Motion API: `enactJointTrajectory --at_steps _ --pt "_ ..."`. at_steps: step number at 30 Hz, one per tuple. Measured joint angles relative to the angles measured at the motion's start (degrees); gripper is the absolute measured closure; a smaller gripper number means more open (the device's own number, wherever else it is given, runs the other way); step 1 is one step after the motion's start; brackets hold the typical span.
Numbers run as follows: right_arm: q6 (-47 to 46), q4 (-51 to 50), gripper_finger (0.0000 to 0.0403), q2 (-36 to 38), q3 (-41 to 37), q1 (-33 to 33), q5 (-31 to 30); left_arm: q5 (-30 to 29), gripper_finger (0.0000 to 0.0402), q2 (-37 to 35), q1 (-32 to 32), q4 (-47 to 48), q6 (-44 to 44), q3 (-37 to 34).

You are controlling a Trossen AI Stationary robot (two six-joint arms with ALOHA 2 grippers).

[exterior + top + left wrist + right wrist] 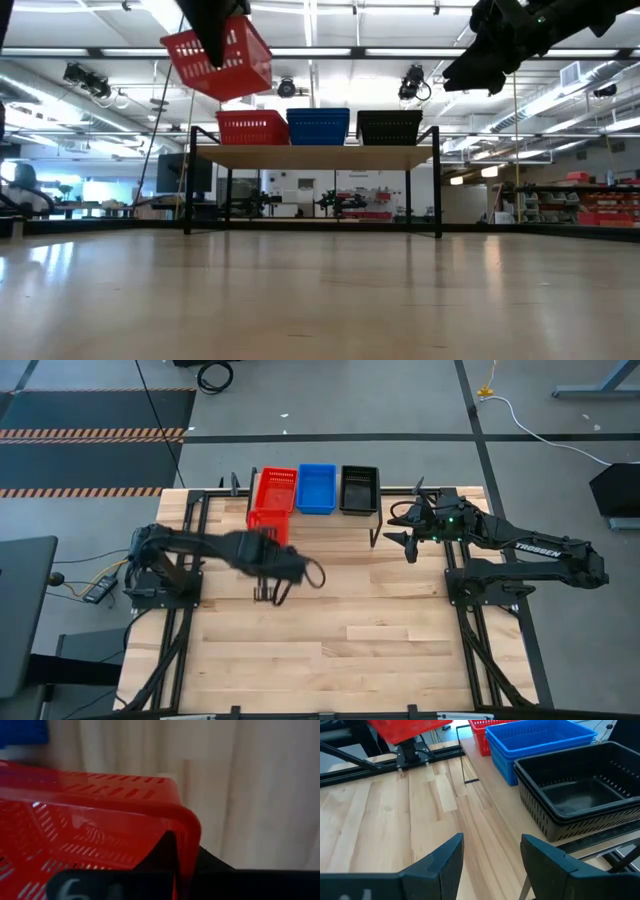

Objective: Stack baskets on shelf by color
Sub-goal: Stack the red bin on top of the red bin on the shelf

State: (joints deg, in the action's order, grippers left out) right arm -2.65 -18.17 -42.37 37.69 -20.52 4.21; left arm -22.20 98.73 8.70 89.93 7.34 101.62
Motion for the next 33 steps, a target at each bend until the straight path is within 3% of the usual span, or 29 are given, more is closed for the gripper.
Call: enactJointTrajectory --at_steps 14,29,33 --pt "2.85 0.15 0.0202 0.00 0.00 -0.16 -0.54 -0.62 0.0397 -0.60 -21.12 0.10 -22.69 2.73" --pt "6.67 3.13 0.0202 0.02 0.02 -3.51 -4.81 -0.27 0.0396 -0.58 -32.65 -13.83 -46.27 2.71" --pt "5.30 3.09 0.0202 0.02 0.02 -3.91 -4.79 4.86 0.0396 -0.42 -34.84 -13.83 -46.76 2.71"
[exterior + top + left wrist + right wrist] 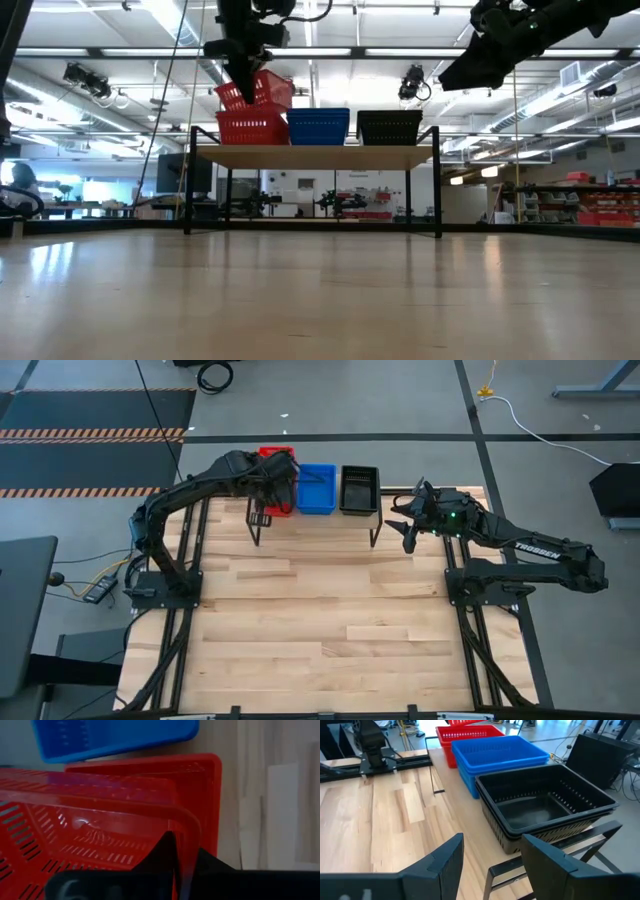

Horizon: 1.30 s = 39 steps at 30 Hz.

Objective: Stack baskets on shelf by color
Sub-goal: Stack the red bin on top of the red bin on the shelf

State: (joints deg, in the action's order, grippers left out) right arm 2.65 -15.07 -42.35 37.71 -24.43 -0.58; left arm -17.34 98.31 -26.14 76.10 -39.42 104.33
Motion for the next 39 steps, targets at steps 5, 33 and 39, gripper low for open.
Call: enactJointTrajectory --at_steps 5,33,39 --pt "-1.99 -0.27 0.0202 0.00 0.00 -0.04 0.17 1.28 0.0395 0.27 -0.78 0.73 0.17 -0.07" --pt "-1.39 -2.28 0.0202 -0.02 0.00 0.03 0.17 5.17 0.0290 0.27 2.58 0.28 8.83 -0.07" --pt "-1.37 -2.14 0.0202 -0.02 0.00 0.03 0.17 4.23 0.0322 0.27 4.07 1.33 8.75 -0.07"
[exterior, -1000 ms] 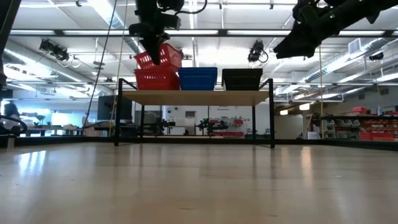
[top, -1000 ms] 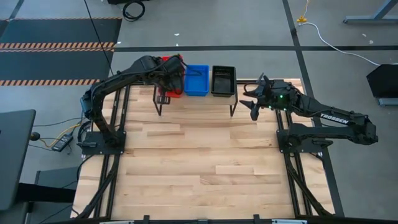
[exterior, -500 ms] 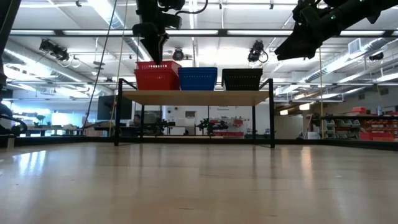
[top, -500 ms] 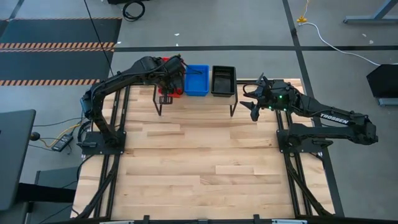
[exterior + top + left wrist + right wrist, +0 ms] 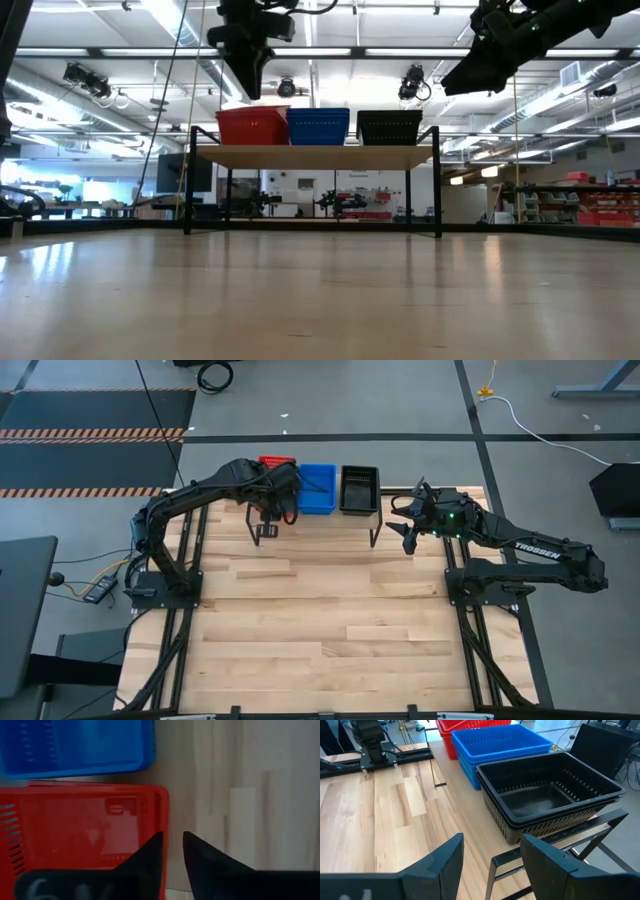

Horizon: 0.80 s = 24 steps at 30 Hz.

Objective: Stack baskets on shelf by color
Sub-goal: Stack the red bin on top of the red bin on the shelf

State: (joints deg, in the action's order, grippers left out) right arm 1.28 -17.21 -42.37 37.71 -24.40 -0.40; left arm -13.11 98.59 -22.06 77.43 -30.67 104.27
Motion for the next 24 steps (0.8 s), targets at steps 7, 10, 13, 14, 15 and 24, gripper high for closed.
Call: enactJointTrajectory --at_steps 7,10,13,14,15,24 --pt "-0.19 0.00 0.0202 0.00 0.00 0.00 0.00 -7.53 0.0339 0.00 -3.06 -4.07 -2.04 0.00" --pt "-0.19 0.00 0.0202 0.00 0.00 0.00 0.00 -8.65 0.0333 0.00 -5.78 -6.21 -3.69 0.00" --pt "-0.17 0.00 0.0202 0.00 0.00 0.00 0.00 -14.76 0.0326 0.00 -8.30 -12.32 -4.63 0.00" --pt "-0.15 -0.01 0.0202 0.00 0.00 0.00 0.00 -16.49 0.0325 0.00 -9.15 -14.61 -5.02 0.00" --pt "-0.14 -0.02 0.0202 0.00 0.00 0.00 0.00 -17.20 0.0324 0.00 -9.99 -16.90 -5.70 0.00" --pt "0.22 0.00 0.0202 0.00 0.00 0.00 -0.02 -13.68 0.0326 0.46 -15.30 -31.45 -11.94 0.00"
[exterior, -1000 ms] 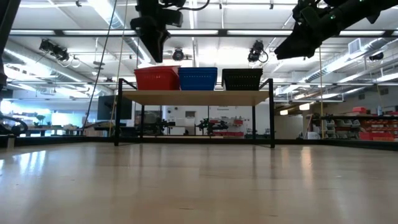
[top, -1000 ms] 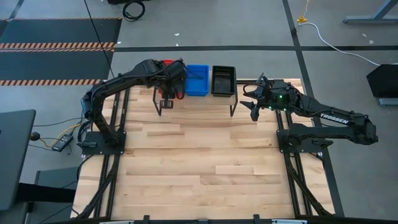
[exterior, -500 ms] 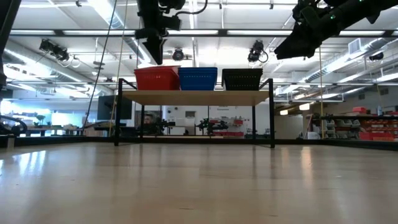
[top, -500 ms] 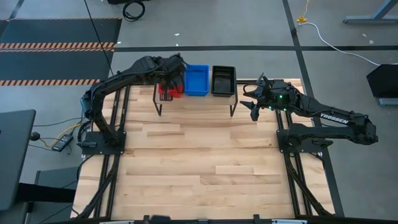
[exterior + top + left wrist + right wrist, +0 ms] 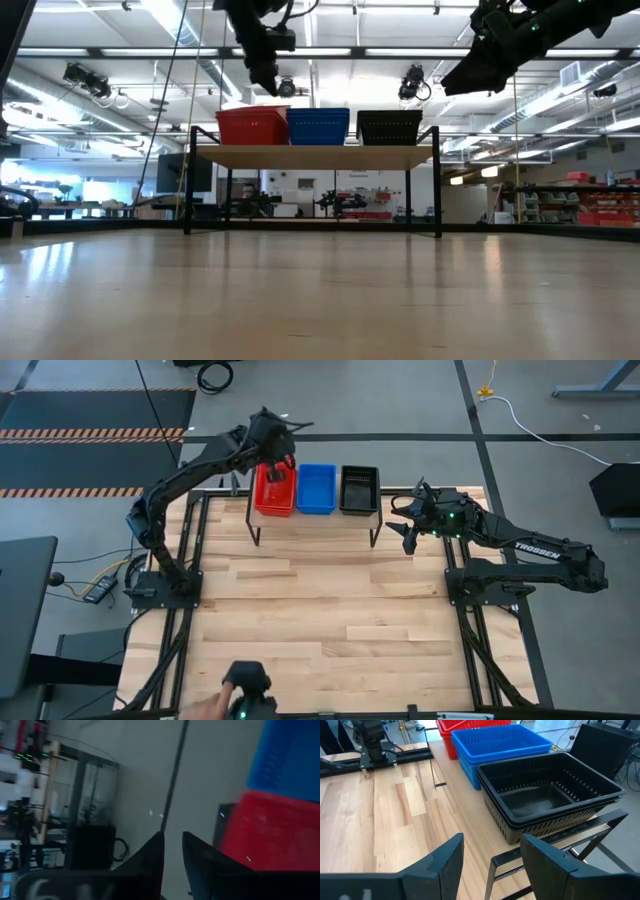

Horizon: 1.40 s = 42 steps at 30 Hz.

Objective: Stack baskets on shelf by color
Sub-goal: Stack the red bin on top of the red bin on the shelf, then adjust the bins on the shelf

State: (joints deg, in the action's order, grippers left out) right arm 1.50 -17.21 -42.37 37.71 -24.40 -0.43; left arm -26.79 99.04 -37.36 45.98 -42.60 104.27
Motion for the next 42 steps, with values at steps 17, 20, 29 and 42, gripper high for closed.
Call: enactJointTrajectory --at_steps 17,20,29,42 --pt "0.44 0.87 0.0202 0.00 0.00 -0.11 -0.09 8.89 0.0325 4.74 -5.37 7.18 4.13 0.00" --pt "0.62 0.87 0.0202 0.00 0.00 -0.11 -0.09 7.19 0.0329 4.45 -4.45 7.00 2.96 0.00" --pt "2.21 0.88 0.0202 0.00 0.00 -0.15 -0.20 5.73 0.0331 2.56 -1.99 10.67 8.61 0.04" --pt "3.12 3.36 0.0202 0.00 0.00 -0.17 -3.63 23.86 0.0356 -3.02 -0.19 15.57 16.79 -0.02"
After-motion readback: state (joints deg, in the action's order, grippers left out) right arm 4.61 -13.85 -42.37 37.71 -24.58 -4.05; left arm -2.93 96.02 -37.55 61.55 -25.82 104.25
